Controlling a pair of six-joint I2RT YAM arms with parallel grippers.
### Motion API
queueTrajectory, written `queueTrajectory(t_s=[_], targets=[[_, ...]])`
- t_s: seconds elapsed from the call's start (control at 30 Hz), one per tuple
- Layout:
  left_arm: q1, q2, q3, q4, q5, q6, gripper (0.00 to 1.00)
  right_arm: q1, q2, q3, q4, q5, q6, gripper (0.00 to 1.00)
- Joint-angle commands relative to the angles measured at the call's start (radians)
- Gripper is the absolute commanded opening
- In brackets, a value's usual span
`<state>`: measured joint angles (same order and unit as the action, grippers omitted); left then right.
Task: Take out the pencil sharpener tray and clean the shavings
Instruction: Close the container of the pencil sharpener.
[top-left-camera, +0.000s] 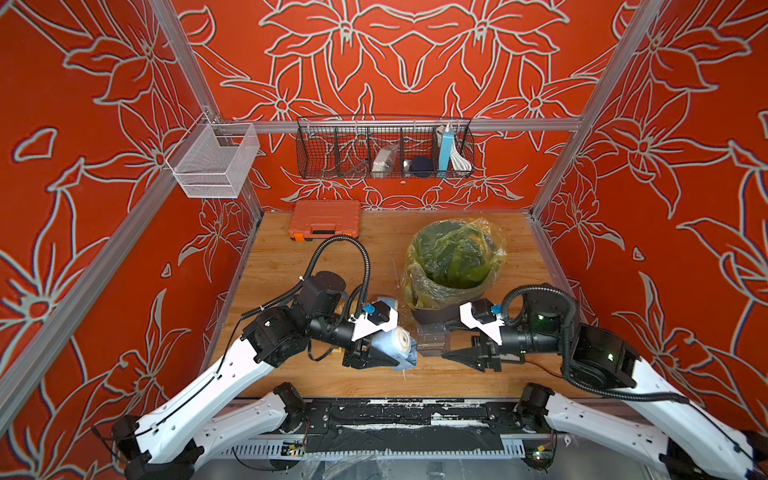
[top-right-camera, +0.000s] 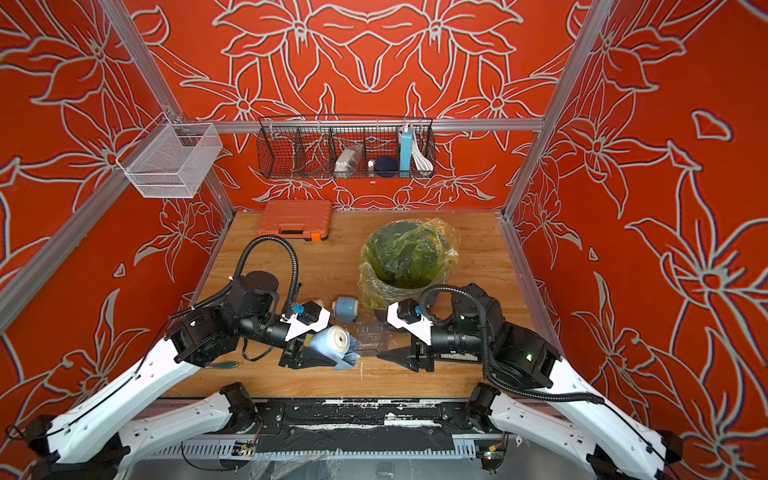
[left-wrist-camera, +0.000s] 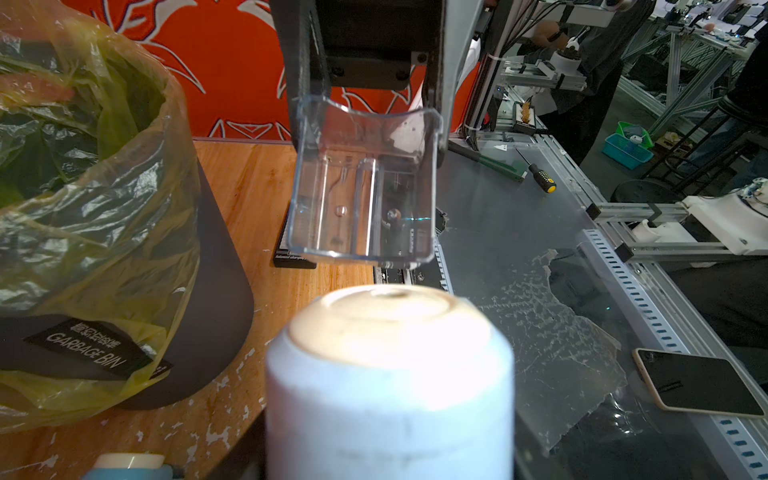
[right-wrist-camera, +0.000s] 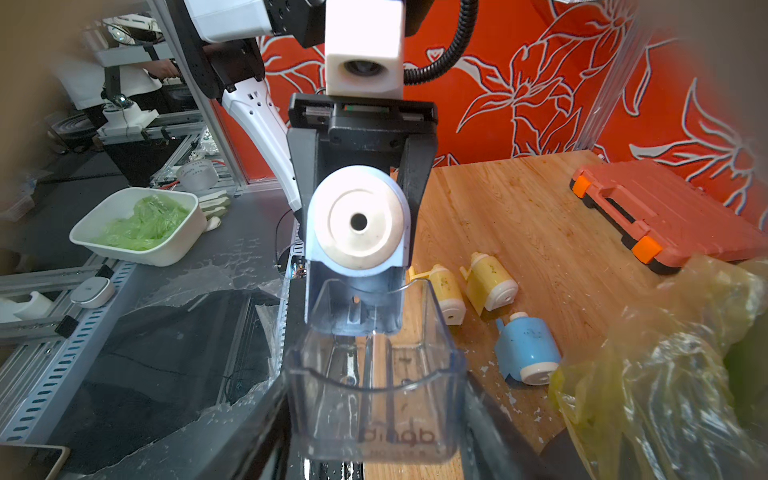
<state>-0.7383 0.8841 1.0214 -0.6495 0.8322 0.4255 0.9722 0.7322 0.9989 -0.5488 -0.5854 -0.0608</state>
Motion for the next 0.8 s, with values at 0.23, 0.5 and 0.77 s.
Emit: queueTrajectory(t_s=[0.23, 0.5, 0.77], targets=[[-0.007, -0.020, 0.013, 0.034, 0.016, 0.007, 0.00, 0.095, 0.047, 0.027, 0.064, 0.078, 0.019, 0.00], [-0.006, -0.033, 0.000, 0.045, 0.010, 0.003, 0.00, 0.112, 0.060, 0.027, 0.075, 0.065, 0.050, 0.00], [-0.007, -0.028, -0.003, 0.059, 0.008, 0.001, 0.00, 0.128, 0.080, 0.030, 0.065, 0.045, 0.065, 0.00]])
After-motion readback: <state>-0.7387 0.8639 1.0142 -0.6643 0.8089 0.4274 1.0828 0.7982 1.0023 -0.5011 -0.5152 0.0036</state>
